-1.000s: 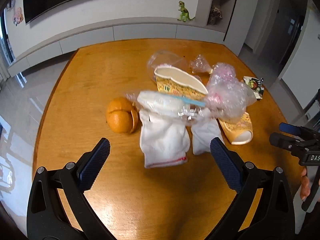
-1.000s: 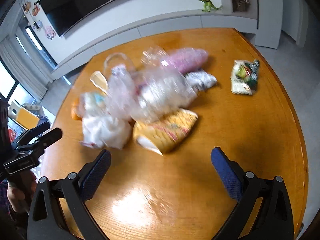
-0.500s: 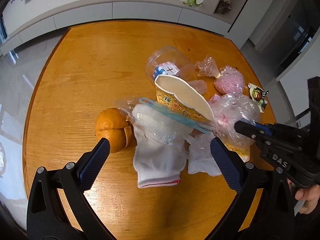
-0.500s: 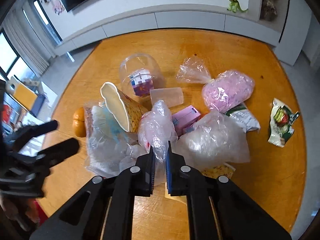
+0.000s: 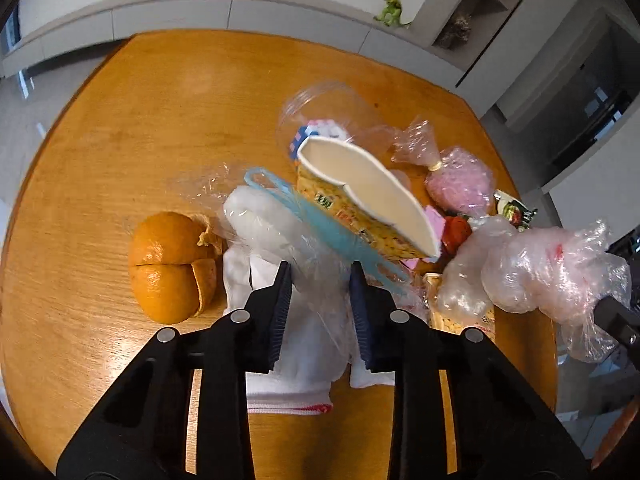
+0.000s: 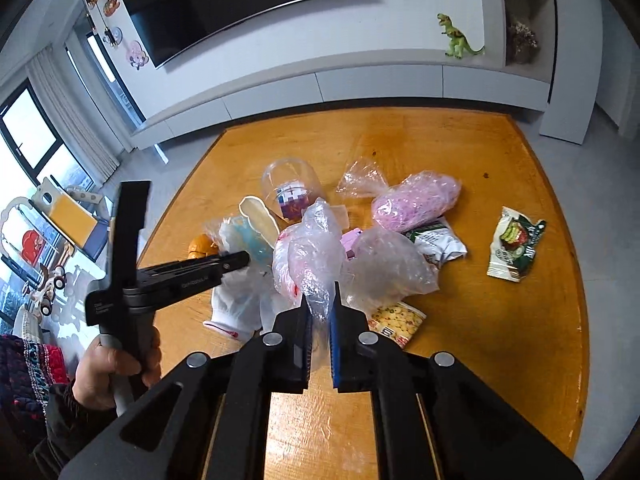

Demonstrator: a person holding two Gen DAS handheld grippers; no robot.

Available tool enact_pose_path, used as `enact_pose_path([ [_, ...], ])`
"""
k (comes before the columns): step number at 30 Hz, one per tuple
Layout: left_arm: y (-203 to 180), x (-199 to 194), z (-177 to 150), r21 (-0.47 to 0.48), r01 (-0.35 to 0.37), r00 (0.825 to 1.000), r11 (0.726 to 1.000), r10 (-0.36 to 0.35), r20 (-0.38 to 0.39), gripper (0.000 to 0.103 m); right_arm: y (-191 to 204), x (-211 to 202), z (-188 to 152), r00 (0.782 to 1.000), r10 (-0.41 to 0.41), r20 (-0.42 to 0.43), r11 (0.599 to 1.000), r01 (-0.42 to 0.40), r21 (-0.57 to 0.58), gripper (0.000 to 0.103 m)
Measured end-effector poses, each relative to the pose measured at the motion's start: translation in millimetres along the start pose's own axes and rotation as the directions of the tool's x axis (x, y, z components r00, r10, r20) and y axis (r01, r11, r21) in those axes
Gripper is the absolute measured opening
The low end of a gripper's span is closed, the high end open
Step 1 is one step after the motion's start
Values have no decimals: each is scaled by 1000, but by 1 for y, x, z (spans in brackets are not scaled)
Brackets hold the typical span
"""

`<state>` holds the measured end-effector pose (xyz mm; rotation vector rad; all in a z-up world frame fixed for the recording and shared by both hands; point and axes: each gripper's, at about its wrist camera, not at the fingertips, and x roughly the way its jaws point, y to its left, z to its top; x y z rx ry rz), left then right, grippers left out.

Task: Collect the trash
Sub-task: 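Grasp the clear plastic bag with the left tool while the right tool grasps another bag, then carry both bags to the black bin and open both tools to drop them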

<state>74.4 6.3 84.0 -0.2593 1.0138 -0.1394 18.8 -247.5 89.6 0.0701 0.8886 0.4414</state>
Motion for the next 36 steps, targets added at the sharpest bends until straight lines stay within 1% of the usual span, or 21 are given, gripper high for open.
enact_pose_path([
  [2,-11,-25,-5,61,-6,999,998,3,48,28,-2,-12,-6,1000,-5,18,1000,5,3,8],
  [5,-31,-66,-18,147,-30,994,989,13,112,28,-11,-41,-22,998,-23,59,999,22,27,8],
  [7,-48,-87,-28,206,-7,990,979,-22,138,28,-19,-60,-36,996,-43,83,998,40,43,8],
  [9,-77,-105,-42,284,1,985,959,-49,163,28,-32,-81,-54,992,-71,102,995,63,75,8],
  [11,-112,-115,-58,363,17,981,932,-86,172,28,-44,-99,-71,988,-99,114,991,87,104,8],
  [13,-151,-119,-79,446,42,978,894,-129,166,28,-63,-125,-98,980,-152,129,980,132,150,8],
  [15,-193,-117,-100,527,68,975,847,-170,146,28,-82,-146,-124,972,-194,134,966,166,200,8],
  [18,-245,-110,-128,607,135,968,783,-234,87,28,-113,-178,-167,954,-269,135,934,224,279,8],
  [19,-262,-107,-136,630,154,965,761,-252,68,28,-126,-192,-187,944,-301,132,916,248,316,8],
  [20,-281,-103,-148,655,175,962,736,-270,47,28,-133,-199,-197,939,-317,129,905,260,336,8],
  [21,-296,-101,-158,675,195,958,712,-287,26,28,-145,-210,-216,930,-347,122,884,281,373,8],
  [23,-332,-93,-182,717,234,949,657,-313,-23,28,-164,-227,-245,915,-388,107,850,311,425,8],
  [25,-361,-85,-205,752,267,940,603,-335,-65,28,-184,-243,-282,898,-433,81,803,344,486,8],
  [26,-377,-80,-220,771,281,936,571,-339,-89,28,-189,-248,-294,892,-446,71,788,353,505,8],
  [27,-394,-75,-235,785,295,933,545,-343,-112,28,-199,-255,-316,884,-464,54,759,365,539,8],
  [28,-405,-66,-243,796,311,928,519,-346,-137,28,-204,-259,-327,881,-472,44,743,370,557,8],
  [29,-421,-61,-259,812,322,924,487,-347,-159,28,-209,-263,-341,876,-481,32,724,377,578,8],
  [31,-440,-49,-281,830,339,919,443,-346,-190,28,-221,-270,-374,863,-504,0,675,395,623,8],
  [34,-466,-29,-312,844,371,911,388,-329,-249,28,-235,-273,-414,857,-513,-41,614,400,680,8],
  [35,-472,-23,-322,847,380,908,371,-323,-265,29,-242,-274,-422,856,-514,-50,600,401,692,8],
  [36,-481,-18,-334,856,378,910,352,-313,-274,29,-246,-276,-437,855,-515,-64,580,402,708,8],
])
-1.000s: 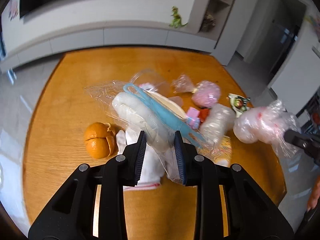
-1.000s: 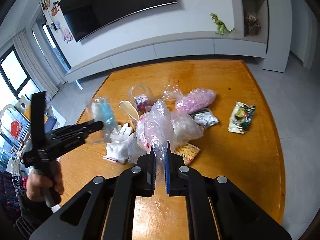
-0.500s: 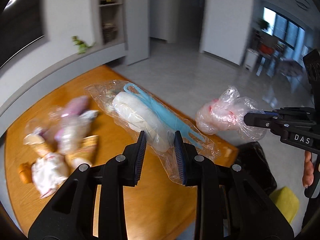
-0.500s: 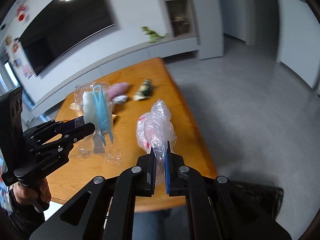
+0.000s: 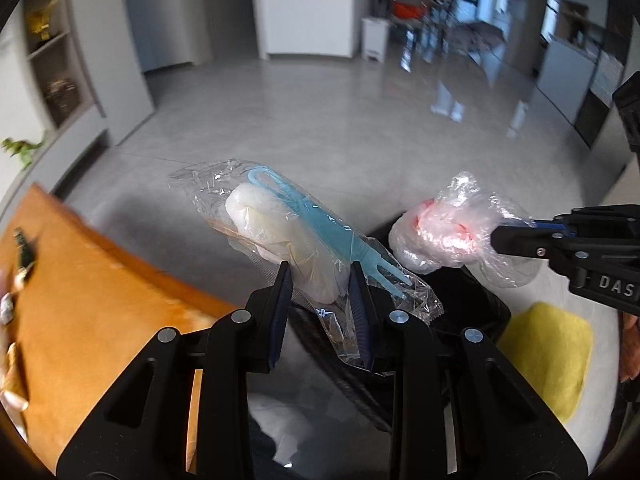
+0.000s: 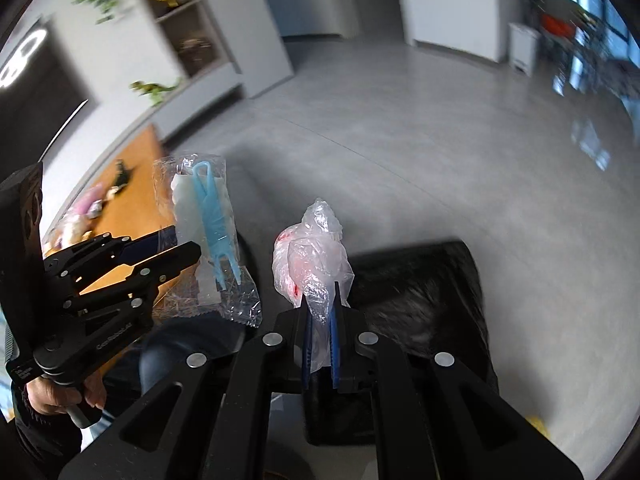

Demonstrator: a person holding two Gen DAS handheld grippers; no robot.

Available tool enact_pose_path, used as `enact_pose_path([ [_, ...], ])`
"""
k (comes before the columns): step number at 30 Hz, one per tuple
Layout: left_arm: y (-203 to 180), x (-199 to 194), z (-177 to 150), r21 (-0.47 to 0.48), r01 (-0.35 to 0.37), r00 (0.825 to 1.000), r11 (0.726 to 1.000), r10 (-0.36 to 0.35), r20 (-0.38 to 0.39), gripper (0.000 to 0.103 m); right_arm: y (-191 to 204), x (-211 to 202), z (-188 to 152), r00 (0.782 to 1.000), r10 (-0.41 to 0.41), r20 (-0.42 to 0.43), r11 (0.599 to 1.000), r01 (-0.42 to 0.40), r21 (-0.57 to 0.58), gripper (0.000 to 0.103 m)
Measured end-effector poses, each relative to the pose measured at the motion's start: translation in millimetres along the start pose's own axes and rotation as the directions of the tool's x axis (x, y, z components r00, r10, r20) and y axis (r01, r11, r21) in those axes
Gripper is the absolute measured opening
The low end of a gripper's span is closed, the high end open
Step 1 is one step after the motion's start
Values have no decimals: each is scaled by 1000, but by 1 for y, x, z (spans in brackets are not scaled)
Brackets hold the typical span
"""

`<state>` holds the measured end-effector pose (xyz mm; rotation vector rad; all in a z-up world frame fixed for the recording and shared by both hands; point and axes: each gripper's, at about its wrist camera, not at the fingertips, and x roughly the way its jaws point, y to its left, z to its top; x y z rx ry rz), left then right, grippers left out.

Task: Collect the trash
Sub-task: 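Carry both bags to the black bin and open both tools to drop them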

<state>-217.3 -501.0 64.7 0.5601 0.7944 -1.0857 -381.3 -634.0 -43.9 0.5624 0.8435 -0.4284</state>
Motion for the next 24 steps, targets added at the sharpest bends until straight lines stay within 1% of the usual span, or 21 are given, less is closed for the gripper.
enact_pose_path([
  [2,-12,20,-1,27,13,1000,1000,-12,-24,31,-21,5,-13,1000,-23,-16,999,23,39,8],
  [5,-28,46,-2,43,41,997,998,-38,-63,31,-46,18,-26,998,-36,-48,995,40,89,8],
  [6,-36,51,-3,49,46,997,998,-42,-72,33,-53,23,-31,997,-43,-62,993,49,105,8],
  [7,-38,58,-3,54,46,996,997,-42,-84,36,-60,28,-37,996,-55,-74,991,63,115,10],
  [8,-42,67,-4,63,43,995,997,-37,-96,55,-61,32,-41,993,-71,-92,989,82,120,17],
  [9,-49,72,-4,74,29,995,997,-22,-101,97,-68,38,-48,986,-117,-122,984,132,121,51],
  [10,-55,75,-3,91,0,997,996,7,-81,96,-74,42,-55,978,-158,-134,976,175,128,79],
  [11,-59,74,-4,105,-29,997,994,36,-63,97,-76,44,-57,977,-169,-127,973,186,136,79],
  [12,-60,75,-6,109,-39,997,993,46,-59,97,-77,45,-60,979,-160,-123,974,177,140,79],
  [14,-56,77,-10,100,-35,997,994,42,-65,97,-76,44,-62,984,-140,-114,977,156,147,79],
  [17,-52,75,-8,84,-34,997,996,39,-59,97,-68,42,-54,986,-131,-98,980,144,138,79],
  [20,-41,65,-5,66,-36,998,997,38,-40,97,-49,35,-43,990,-122,-71,987,128,98,79],
  [24,-26,45,-4,46,-69,998,997,69,-6,97,-21,31,-22,994,-102,-39,994,103,47,79],
])
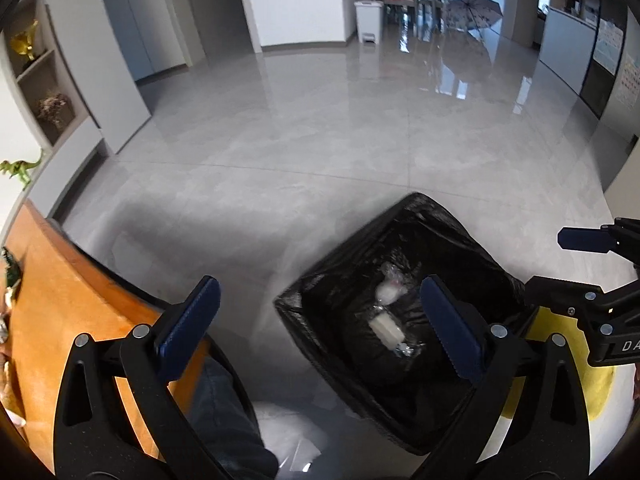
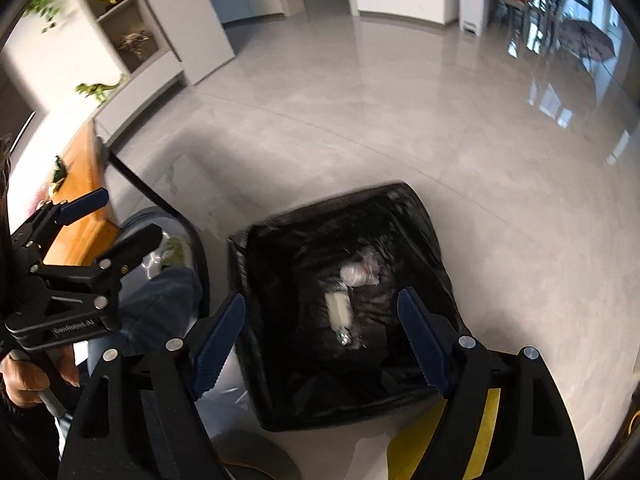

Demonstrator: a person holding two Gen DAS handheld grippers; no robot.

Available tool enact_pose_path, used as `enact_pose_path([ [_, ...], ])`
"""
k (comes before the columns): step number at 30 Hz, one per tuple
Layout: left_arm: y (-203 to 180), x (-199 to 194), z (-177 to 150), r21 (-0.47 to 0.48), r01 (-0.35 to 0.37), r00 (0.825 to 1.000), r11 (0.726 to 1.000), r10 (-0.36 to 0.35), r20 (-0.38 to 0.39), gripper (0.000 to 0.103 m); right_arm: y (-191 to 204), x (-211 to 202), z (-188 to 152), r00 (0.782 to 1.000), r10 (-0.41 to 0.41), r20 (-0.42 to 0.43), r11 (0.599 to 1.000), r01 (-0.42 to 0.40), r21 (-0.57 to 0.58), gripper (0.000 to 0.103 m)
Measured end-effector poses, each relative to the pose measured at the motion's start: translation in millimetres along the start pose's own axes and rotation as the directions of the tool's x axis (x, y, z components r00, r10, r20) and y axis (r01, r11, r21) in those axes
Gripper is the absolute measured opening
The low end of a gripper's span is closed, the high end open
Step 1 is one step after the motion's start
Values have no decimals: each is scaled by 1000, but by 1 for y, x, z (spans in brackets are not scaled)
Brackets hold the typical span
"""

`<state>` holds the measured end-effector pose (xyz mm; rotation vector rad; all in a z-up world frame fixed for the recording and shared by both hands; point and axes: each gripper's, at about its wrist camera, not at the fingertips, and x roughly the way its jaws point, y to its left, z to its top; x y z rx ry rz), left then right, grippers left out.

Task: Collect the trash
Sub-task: 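Carry both bags to the black bin and open both tools to drop them, then move both tools back over the table toward the white gloves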

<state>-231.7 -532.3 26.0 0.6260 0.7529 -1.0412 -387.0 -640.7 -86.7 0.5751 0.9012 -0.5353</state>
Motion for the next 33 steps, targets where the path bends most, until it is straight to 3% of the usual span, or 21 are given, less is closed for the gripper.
enact_pose_path([
  [9,87,-57,-17,-125,-112,991,986,120,59,97,110,-14,42,993,110,40,975,-100,-200,81],
  [17,182,-109,-65,-276,-258,959,926,279,39,97,227,-9,56,974,227,-12,899,-214,-382,81],
  [23,260,-151,-119,-431,-361,922,827,386,-30,97,331,0,49,950,299,-89,797,-300,-524,81],
  [29,335,-186,-185,-574,-440,881,690,457,-126,97,423,12,36,924,343,-168,697,-370,-614,81],
  [33,382,-207,-234,-671,-461,860,580,478,-178,97,471,16,25,902,370,-223,642,-422,-640,81],
])
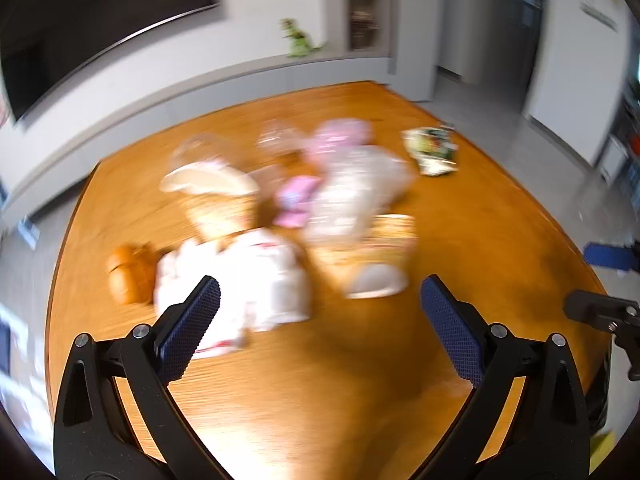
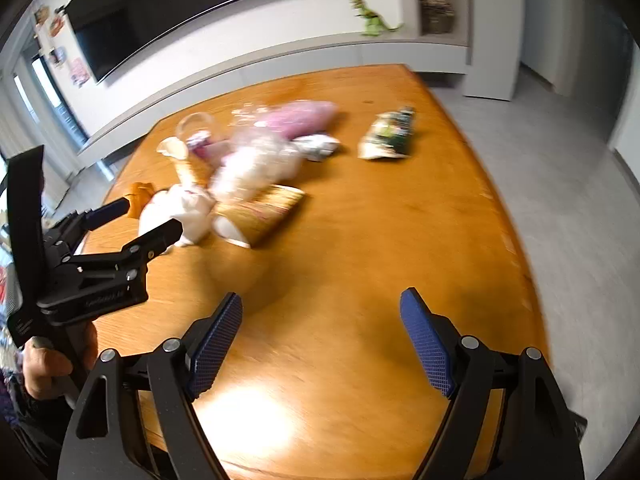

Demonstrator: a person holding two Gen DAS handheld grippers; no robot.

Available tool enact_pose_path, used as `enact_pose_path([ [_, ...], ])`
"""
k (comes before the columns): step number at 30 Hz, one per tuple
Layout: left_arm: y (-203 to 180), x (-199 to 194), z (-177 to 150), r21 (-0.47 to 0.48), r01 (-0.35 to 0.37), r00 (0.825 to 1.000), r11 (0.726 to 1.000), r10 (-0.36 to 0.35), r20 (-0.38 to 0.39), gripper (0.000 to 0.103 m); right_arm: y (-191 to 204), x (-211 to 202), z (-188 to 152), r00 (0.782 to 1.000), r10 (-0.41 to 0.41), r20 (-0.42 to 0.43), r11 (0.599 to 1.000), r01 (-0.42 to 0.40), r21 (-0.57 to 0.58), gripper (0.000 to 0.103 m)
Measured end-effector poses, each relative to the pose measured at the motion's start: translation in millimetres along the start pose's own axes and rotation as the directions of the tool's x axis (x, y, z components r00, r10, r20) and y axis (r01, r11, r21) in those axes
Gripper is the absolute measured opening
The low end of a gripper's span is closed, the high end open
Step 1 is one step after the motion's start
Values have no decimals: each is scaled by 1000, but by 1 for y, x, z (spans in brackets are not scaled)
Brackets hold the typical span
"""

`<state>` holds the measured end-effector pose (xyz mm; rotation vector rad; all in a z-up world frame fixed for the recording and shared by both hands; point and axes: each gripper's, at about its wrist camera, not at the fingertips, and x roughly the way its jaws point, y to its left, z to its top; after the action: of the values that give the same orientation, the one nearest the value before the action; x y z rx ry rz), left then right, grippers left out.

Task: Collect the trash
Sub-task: 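Move both tools back over the table toward the white gloves, then grasp a white glove with the left tool while the right tool grasps the other glove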

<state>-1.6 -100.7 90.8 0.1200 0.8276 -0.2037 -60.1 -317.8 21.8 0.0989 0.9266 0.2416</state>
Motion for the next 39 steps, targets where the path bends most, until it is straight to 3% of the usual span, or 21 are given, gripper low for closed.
enact_pose_path([
  [7,82,33,-5,-202,-54,993,978,31,-116,97,52,26,35,997,70,-24,993,-72,-89,81],
  [13,107,68,-15,-227,-79,977,971,30,-209,96,85,47,58,993,106,-52,982,-113,-152,81],
  [17,108,85,-22,-214,-72,967,974,16,-255,87,109,69,70,988,130,-88,972,-144,-183,81],
  [20,101,87,-24,-156,-83,974,984,47,-220,87,119,82,77,986,133,-102,970,-151,-189,81],
  [22,99,84,-26,-130,-68,980,989,42,-195,79,125,94,82,984,135,-116,971,-154,-184,81],
  [23,99,81,-26,-115,-57,983,992,36,-182,62,128,100,85,983,132,-125,971,-153,-184,79],
  [24,98,79,-25,-96,-54,985,994,37,-171,37,129,104,85,982,130,-134,971,-153,-184,77],
  [26,101,75,-25,-77,-51,984,996,37,-174,18,133,115,87,979,126,-160,971,-155,-184,74],
  [29,112,66,-34,-83,-41,984,996,26,-179,15,138,129,86,976,110,-188,970,-146,-192,70],
  [35,130,42,-49,-50,-94,985,994,86,-150,15,153,158,75,974,29,-224,969,-82,-232,66],
  [38,124,42,-47,-45,-113,984,993,106,-141,15,158,175,70,968,-21,-252,964,-47,-262,55],
  [39,124,39,-47,-43,-119,984,992,112,-137,15,159,178,68,966,-35,-255,962,-36,-269,44],
])
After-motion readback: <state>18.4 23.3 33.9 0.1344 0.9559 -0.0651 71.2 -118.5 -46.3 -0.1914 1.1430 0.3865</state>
